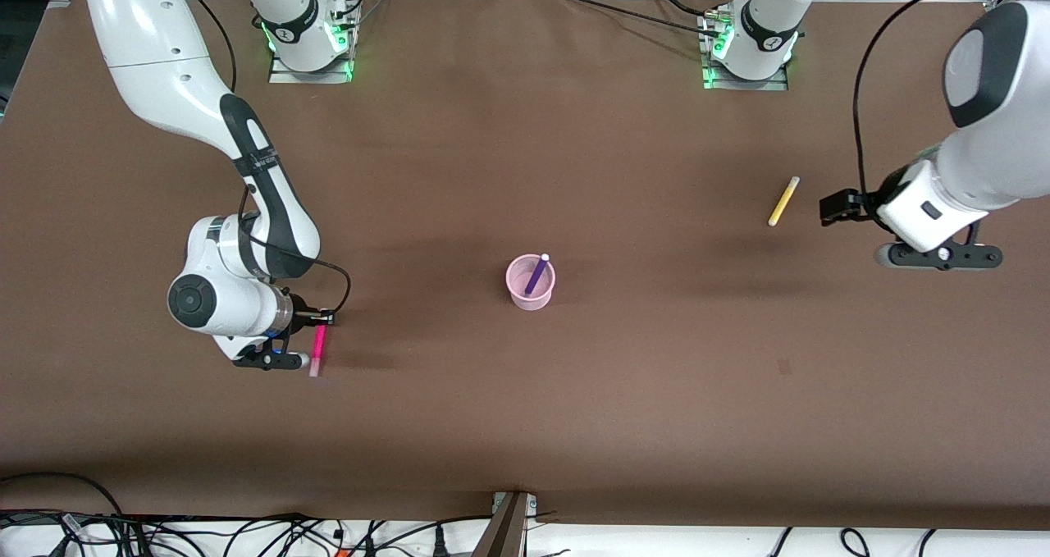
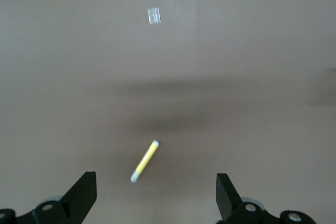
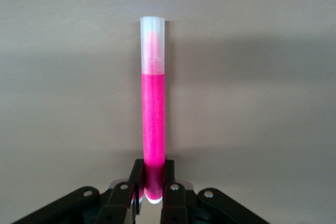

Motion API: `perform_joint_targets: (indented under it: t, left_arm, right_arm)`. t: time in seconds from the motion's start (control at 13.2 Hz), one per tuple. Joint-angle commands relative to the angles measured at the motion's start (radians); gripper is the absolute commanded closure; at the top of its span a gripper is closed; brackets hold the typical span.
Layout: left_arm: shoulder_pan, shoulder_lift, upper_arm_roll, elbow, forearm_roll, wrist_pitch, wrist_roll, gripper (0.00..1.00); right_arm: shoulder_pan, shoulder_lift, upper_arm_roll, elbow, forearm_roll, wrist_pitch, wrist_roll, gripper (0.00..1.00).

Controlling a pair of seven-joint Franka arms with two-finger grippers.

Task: Organize pens into pink holder with both arms
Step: 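Lift the pink marker with the right gripper while the left gripper withdraws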

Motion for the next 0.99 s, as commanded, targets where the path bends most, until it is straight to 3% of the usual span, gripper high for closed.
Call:
perform_joint_targets:
  t: [0.0,0.08,0.53,0.83,0.91]
  left_arm:
    - [0.028,-0.13,-0.013,-0.214,-0.024,0.171,0.058,0.0]
    - [0.029,-0.154,-0.013,-0.226,-0.024,0.182,0.058,0.0]
    - [0.026,-0.142,-0.013,-0.014,-0.024,0.041,0.047,0.0]
    - [0.033,-0.143,-0.014,0.0,-0.027,0.039,0.018,0.0]
    - [0.071,-0.143,-0.043,0.0,-0.027,0.033,0.021,0.0]
  right_arm:
    - [0.013,-0.01,0.013,0.101,0.107,-0.168,0.1,1.0]
    - [0.013,-0.013,0.046,0.111,0.148,-0.208,0.155,1.0]
    - [0.013,-0.019,0.269,0.176,0.455,-0.261,0.62,1.0]
    - [0.019,-0.016,0.401,0.177,0.618,-0.115,0.792,1.0]
    - [0.028,-0.016,0.407,0.17,0.648,-0.089,0.812,1.0]
